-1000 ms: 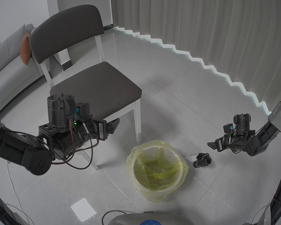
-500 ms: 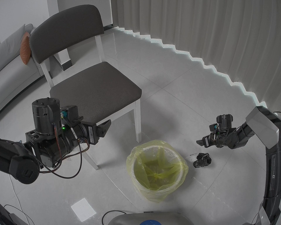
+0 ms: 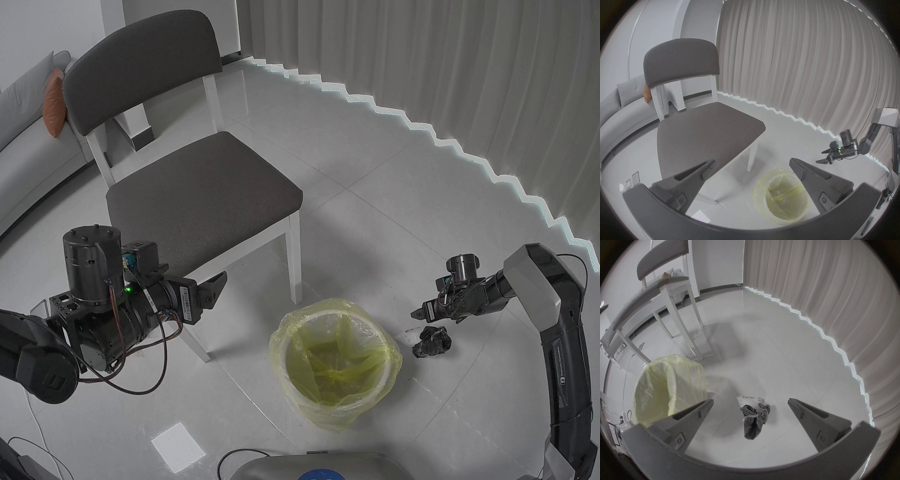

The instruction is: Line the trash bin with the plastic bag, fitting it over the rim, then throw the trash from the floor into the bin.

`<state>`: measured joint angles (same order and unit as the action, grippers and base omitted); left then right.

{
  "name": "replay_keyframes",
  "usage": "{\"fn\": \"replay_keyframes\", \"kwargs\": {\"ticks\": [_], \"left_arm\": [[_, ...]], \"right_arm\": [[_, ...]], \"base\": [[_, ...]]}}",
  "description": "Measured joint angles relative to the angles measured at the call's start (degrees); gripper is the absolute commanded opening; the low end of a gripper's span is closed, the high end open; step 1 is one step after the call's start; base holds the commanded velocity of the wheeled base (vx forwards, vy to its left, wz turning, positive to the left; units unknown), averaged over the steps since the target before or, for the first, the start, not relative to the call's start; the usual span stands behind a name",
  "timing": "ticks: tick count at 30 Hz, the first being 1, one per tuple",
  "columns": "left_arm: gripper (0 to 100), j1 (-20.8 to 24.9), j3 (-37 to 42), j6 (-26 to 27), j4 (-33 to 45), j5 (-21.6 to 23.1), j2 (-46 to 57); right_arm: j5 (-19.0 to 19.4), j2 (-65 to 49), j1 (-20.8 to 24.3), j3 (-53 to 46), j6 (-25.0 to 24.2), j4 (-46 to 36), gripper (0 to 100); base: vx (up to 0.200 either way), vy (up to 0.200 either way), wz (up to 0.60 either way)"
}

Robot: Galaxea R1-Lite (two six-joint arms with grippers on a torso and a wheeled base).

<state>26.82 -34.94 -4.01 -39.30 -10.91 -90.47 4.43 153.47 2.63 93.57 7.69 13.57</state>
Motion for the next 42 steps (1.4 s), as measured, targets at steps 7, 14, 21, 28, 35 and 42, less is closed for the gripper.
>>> {"fn": "replay_keyframes", "kwargs": {"ticks": [7,14,21,28,35,42], "left_arm": [[100,0.1,0.4,0.1,-0.1,-0.4,-0.6],[100,0.5,-0.1,0.5,-3.0,-1.3,-2.6],[100,0.7,-0.9,0.7,-5.2,-1.4,-5.6],[100,1.0,-1.6,0.8,-5.1,-1.6,-6.8],[100,1.2,-1.4,0.9,-5.1,-1.7,-6.9],[100,1.3,-1.6,0.9,-5.1,-1.8,-7.0]], "right_arm": [[0.3,3.3,-0.8,2.5,-0.2,-1.1,100],[0.5,5.0,-0.9,4.1,-0.2,-4.0,100],[-0.2,5.3,-0.9,4.4,0.5,-4.7,100],[-2.4,5.3,-0.9,6.3,0.9,-11.2,100],[-3.2,5.5,-0.9,7.7,1.1,-12.3,100],[-3.5,6.2,-0.9,10.6,0.9,-17.0,100]], "base": [[0.000,0.000,0.00],[0.000,0.000,0.00],[0.000,0.000,0.00],[0.000,0.000,0.00],[0.000,0.000,0.00],[0.000,0.000,0.00]]}}
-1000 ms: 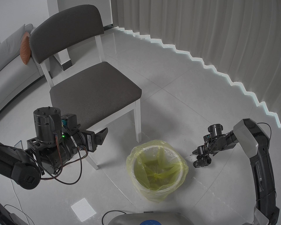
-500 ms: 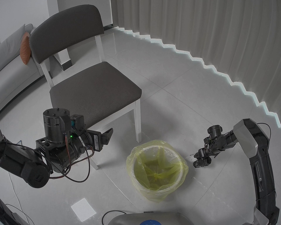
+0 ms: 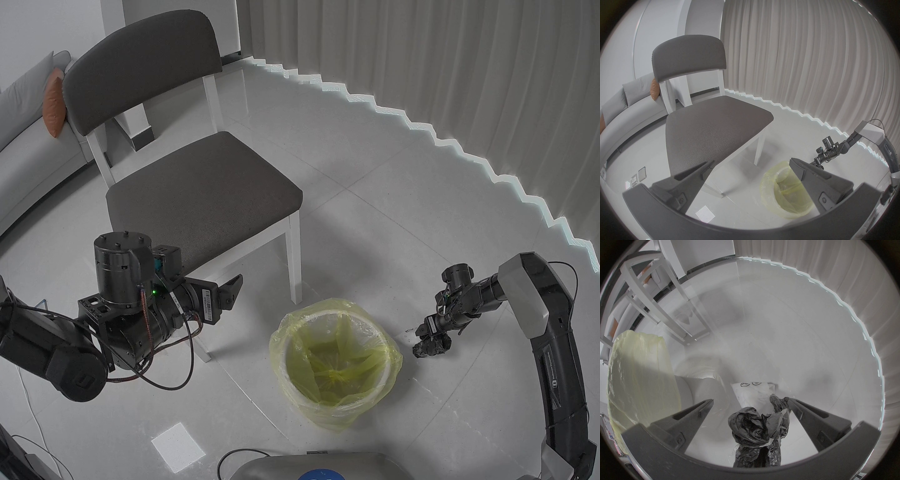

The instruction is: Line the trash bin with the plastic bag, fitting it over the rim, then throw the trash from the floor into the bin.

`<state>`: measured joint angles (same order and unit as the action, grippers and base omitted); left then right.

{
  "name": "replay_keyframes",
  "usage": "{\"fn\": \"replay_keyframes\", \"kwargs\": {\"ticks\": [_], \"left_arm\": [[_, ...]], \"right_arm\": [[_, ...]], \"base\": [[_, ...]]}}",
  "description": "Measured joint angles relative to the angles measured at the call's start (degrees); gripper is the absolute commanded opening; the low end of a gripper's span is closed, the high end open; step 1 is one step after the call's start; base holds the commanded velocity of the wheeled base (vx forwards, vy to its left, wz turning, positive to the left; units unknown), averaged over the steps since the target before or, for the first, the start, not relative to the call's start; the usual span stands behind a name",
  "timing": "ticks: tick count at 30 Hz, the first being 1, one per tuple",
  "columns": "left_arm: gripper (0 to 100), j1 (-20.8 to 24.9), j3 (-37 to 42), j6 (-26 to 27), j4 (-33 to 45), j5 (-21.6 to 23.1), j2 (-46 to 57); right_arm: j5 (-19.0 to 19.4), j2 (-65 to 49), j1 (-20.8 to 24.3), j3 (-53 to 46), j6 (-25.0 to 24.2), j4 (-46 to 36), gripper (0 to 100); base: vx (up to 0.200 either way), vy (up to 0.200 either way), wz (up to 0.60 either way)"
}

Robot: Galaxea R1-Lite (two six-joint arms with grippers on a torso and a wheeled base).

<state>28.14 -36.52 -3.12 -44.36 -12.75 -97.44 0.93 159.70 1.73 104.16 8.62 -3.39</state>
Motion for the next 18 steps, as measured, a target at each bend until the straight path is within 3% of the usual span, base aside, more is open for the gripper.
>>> {"fn": "replay_keyframes", "kwargs": {"ticks": [18], "left_arm": [[100,0.0,-0.1,0.0,0.0,-0.4,-0.5]], "right_arm": [[-2.5,3.6,-0.1,6.4,0.0,-4.1,100]], "base": [[0.000,0.000,0.00]]}}
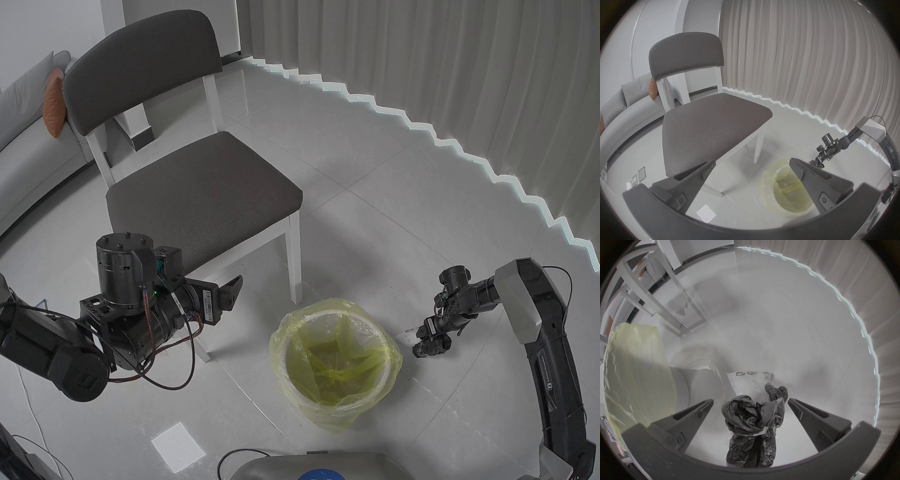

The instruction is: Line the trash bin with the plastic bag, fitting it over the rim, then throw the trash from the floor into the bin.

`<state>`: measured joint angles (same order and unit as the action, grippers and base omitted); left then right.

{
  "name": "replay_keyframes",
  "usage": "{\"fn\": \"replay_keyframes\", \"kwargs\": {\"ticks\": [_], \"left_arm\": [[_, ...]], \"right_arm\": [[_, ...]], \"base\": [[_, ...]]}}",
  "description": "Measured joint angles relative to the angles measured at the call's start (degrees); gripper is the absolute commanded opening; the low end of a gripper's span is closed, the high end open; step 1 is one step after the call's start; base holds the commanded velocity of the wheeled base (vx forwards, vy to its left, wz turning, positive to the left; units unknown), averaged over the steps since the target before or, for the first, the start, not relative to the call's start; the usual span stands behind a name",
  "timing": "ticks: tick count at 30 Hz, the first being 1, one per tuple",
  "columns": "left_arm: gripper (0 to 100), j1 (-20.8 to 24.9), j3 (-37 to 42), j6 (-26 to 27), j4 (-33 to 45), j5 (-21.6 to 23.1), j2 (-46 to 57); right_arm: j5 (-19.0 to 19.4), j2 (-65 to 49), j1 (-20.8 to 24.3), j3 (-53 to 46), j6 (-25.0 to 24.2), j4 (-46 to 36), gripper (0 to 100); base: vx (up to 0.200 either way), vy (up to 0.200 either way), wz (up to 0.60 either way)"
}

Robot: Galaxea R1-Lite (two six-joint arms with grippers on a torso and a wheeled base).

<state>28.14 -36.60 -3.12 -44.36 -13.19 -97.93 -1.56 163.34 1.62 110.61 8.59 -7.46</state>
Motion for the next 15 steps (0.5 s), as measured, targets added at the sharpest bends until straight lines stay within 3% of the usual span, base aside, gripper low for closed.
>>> {"fn": "replay_keyframes", "kwargs": {"ticks": [15], "left_arm": [[100,0.1,-0.1,0.0,-0.1,-0.1,-0.4]], "right_arm": [[-0.2,2.6,0.0,3.9,-0.4,-3.1,100]], "base": [[0.000,0.000,0.00]]}}
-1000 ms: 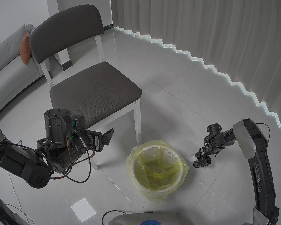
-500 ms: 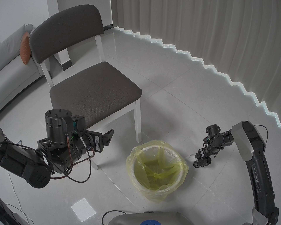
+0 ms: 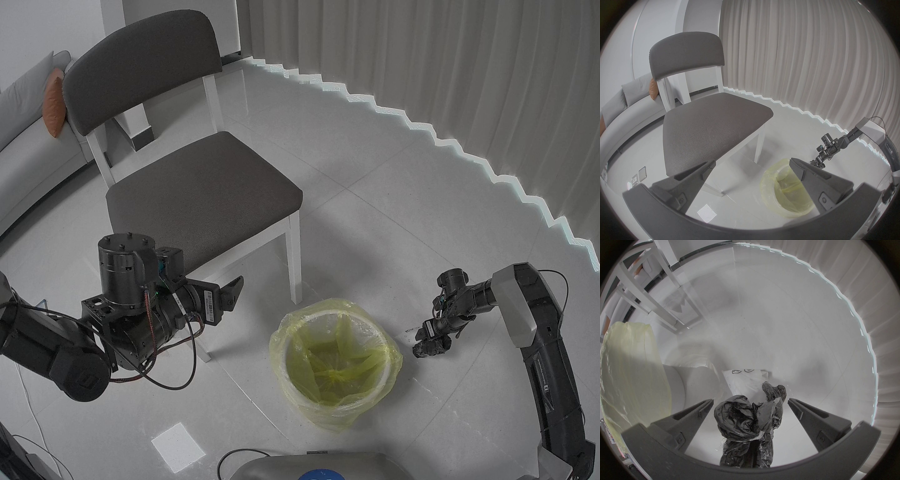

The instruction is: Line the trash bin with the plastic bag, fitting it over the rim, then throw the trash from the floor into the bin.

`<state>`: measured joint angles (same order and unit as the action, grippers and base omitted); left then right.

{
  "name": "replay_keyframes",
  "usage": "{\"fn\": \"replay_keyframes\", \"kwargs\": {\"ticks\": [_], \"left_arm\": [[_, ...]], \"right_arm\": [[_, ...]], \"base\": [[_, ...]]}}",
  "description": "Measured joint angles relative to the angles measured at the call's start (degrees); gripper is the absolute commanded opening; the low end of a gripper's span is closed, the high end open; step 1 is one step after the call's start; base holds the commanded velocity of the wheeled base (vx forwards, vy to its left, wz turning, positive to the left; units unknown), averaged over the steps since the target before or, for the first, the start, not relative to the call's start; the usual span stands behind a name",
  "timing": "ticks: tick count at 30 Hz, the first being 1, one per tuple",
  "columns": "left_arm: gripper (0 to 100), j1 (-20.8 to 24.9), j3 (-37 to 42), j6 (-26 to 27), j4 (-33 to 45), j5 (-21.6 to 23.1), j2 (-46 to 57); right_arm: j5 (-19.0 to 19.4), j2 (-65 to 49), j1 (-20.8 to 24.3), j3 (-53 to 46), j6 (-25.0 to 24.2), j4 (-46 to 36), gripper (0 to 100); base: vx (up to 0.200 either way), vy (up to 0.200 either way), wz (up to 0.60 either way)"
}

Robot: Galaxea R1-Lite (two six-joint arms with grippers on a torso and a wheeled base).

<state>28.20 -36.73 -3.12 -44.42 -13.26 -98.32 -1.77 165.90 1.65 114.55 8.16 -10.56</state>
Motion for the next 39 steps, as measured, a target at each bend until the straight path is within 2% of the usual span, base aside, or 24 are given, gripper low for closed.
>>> {"fn": "replay_keyframes", "kwargs": {"ticks": [4,5,24,30,36,39], "left_arm": [[100,0.1,0.1,0.0,0.0,0.0,-0.1],[100,0.1,0.1,0.0,0.0,0.0,-0.1],[100,0.6,-1.0,1.4,0.0,-0.4,-0.8],[100,0.4,-2.2,4.3,0.4,-0.4,-0.3],[100,0.2,-2.0,4.4,0.8,-0.3,1.0],[100,-0.1,-1.7,4.4,0.9,-0.3,1.9]], "right_arm": [[0.1,0.1,0.0,0.0,-0.1,-0.1,100],[0.1,0.1,0.0,0.0,-0.1,-0.2,0],[0.1,-0.3,0.0,0.0,-0.5,-3.5,0],[0.0,-0.6,0.0,-0.8,-1.5,-3.4,0],[0.6,-3.1,0.1,-5.2,-1.5,-2.2,0],[1.4,-5.1,0.0,-8.2,-1.5,1.0,0]], "base": [[0.000,0.000,0.00],[0.000,0.000,0.00],[0.000,0.000,0.00],[0.000,0.000,0.00],[0.000,0.000,0.00],[0.000,0.000,0.00]]}}
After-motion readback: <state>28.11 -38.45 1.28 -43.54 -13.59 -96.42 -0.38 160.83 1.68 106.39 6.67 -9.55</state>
